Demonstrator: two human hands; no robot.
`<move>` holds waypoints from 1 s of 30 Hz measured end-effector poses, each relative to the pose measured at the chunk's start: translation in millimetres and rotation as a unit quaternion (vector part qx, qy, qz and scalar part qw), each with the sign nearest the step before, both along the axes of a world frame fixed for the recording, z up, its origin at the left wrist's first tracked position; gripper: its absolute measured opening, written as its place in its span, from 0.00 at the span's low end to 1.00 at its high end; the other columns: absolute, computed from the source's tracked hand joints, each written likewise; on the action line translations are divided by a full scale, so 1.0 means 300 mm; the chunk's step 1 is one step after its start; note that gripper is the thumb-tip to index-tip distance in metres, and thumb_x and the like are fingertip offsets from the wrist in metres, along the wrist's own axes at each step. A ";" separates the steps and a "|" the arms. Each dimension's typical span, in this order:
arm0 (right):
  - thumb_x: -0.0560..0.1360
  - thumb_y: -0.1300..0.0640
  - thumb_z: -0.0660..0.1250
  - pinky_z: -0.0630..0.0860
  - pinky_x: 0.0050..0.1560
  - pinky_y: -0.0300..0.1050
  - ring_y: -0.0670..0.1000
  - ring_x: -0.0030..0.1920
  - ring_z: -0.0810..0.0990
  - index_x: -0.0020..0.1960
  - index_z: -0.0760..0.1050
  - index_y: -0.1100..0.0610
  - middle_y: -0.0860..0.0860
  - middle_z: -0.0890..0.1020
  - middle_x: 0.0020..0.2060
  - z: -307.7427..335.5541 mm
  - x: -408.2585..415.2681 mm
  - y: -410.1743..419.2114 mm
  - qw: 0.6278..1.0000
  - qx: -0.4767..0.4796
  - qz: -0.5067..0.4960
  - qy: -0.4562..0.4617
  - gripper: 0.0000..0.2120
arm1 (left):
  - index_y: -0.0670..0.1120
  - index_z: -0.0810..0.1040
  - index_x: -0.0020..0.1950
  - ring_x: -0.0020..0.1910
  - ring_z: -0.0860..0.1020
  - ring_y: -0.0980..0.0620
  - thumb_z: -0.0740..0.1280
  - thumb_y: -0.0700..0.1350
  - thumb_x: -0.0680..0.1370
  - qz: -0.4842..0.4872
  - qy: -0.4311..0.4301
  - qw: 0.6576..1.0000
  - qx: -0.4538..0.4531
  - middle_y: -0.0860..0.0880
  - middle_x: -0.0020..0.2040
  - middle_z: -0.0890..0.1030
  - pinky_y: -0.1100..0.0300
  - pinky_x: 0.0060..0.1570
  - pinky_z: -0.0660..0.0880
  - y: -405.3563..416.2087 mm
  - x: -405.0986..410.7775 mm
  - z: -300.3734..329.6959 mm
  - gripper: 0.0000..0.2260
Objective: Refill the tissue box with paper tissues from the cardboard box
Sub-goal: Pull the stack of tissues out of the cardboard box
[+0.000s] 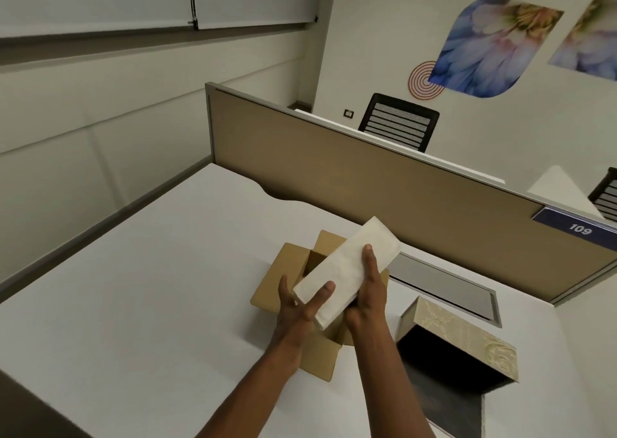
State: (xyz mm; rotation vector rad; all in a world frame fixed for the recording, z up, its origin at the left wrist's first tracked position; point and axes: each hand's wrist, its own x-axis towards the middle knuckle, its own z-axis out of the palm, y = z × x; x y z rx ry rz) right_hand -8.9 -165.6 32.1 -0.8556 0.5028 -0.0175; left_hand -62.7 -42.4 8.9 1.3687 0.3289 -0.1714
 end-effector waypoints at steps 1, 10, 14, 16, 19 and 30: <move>0.69 0.41 0.77 0.81 0.57 0.65 0.61 0.56 0.86 0.68 0.74 0.53 0.58 0.86 0.54 0.010 -0.010 -0.004 1.000 0.013 -0.003 -0.005 0.32 | 0.63 0.55 0.75 0.56 0.77 0.52 0.75 0.75 0.55 -0.008 0.001 1.000 -0.017 0.53 0.63 0.73 0.62 0.42 0.83 -0.004 -0.008 -0.005 0.54; 0.71 0.38 0.75 0.77 0.64 0.66 0.61 0.59 0.83 0.64 0.75 0.53 0.59 0.83 0.60 0.027 -0.103 -0.085 0.994 -0.017 -0.104 0.017 0.29 | 0.56 0.74 0.66 0.56 0.83 0.49 0.78 0.66 0.60 -0.004 -0.011 0.993 -0.115 0.50 0.56 0.83 0.56 0.49 0.83 -0.046 -0.078 -0.017 0.36; 0.71 0.39 0.75 0.78 0.62 0.67 0.61 0.58 0.84 0.64 0.75 0.51 0.58 0.84 0.59 0.020 -0.151 -0.125 0.989 -0.017 -0.146 0.028 0.27 | 0.56 0.78 0.60 0.56 0.81 0.48 0.71 0.75 0.58 -0.024 -0.007 0.998 -0.053 0.49 0.56 0.82 0.50 0.58 0.81 -0.089 -0.103 -0.007 0.37; 0.71 0.40 0.76 0.78 0.62 0.68 0.62 0.59 0.84 0.68 0.73 0.52 0.58 0.83 0.60 0.019 -0.173 -0.147 0.988 -0.011 -0.152 0.027 0.31 | 0.56 0.78 0.61 0.57 0.80 0.47 0.70 0.78 0.55 -0.044 -0.009 0.998 -0.041 0.49 0.56 0.82 0.49 0.59 0.80 -0.105 -0.109 -0.002 0.40; 0.72 0.41 0.75 0.78 0.61 0.68 0.62 0.58 0.84 0.68 0.73 0.53 0.58 0.84 0.59 0.012 -0.212 -0.167 0.986 -0.008 -0.164 0.026 0.30 | 0.52 0.71 0.68 0.58 0.81 0.44 0.75 0.74 0.54 -0.066 0.019 0.994 -0.083 0.45 0.59 0.81 0.45 0.58 0.81 -0.132 -0.112 0.005 0.47; 0.73 0.42 0.74 0.80 0.59 0.66 0.60 0.56 0.84 0.65 0.73 0.50 0.57 0.83 0.58 -0.044 -0.352 -0.307 0.973 -0.057 -0.219 0.038 0.25 | 0.55 0.64 0.72 0.55 0.81 0.44 0.80 0.57 0.63 -0.081 0.044 0.986 -0.136 0.45 0.59 0.78 0.56 0.41 0.83 -0.268 -0.181 -0.022 0.42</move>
